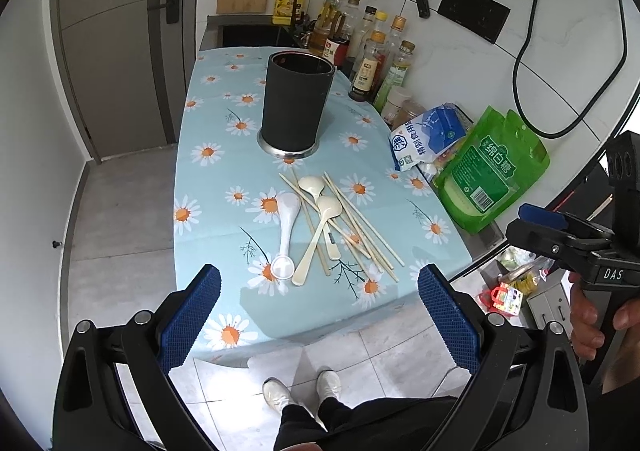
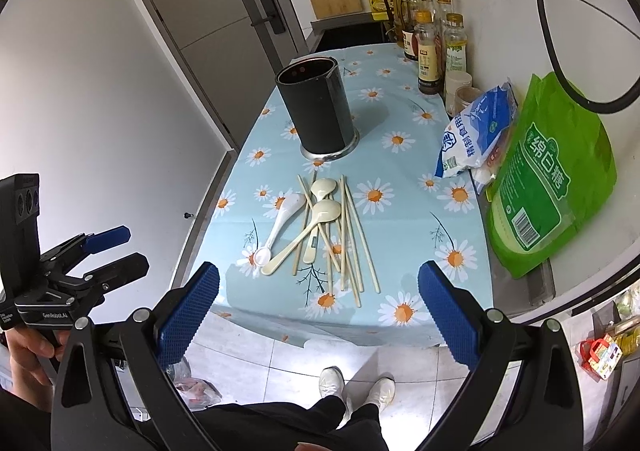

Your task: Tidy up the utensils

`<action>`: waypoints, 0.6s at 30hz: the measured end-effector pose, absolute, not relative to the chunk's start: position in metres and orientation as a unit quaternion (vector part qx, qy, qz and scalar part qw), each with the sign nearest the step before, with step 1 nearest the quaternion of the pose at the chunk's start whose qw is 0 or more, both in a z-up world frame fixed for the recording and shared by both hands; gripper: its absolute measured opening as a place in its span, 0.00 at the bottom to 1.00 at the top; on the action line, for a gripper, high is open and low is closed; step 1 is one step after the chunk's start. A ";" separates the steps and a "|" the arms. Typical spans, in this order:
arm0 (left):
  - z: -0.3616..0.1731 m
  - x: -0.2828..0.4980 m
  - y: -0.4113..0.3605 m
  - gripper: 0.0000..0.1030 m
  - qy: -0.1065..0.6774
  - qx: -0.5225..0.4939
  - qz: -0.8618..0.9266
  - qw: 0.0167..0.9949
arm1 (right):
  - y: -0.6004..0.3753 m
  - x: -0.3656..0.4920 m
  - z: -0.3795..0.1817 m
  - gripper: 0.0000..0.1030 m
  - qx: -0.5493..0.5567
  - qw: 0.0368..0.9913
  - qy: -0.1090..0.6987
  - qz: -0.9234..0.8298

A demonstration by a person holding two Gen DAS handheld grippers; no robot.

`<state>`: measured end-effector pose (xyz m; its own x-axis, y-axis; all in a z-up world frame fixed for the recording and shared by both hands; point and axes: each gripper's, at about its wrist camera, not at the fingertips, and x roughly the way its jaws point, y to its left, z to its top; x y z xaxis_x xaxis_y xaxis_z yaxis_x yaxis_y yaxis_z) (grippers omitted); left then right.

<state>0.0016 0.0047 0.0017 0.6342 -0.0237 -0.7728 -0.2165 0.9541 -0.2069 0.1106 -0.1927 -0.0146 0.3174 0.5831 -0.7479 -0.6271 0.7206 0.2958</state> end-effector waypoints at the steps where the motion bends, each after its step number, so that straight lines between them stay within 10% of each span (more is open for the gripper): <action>1: 0.002 0.001 0.005 0.93 0.424 -0.144 0.054 0.892 | -0.192 0.111 -0.015 0.95 -0.025 0.811 0.449 0.373; 18: 0.005 0.011 0.005 0.92 0.421 -0.156 0.054 0.892 | -0.194 0.121 -0.014 0.95 -0.019 0.803 0.457 0.382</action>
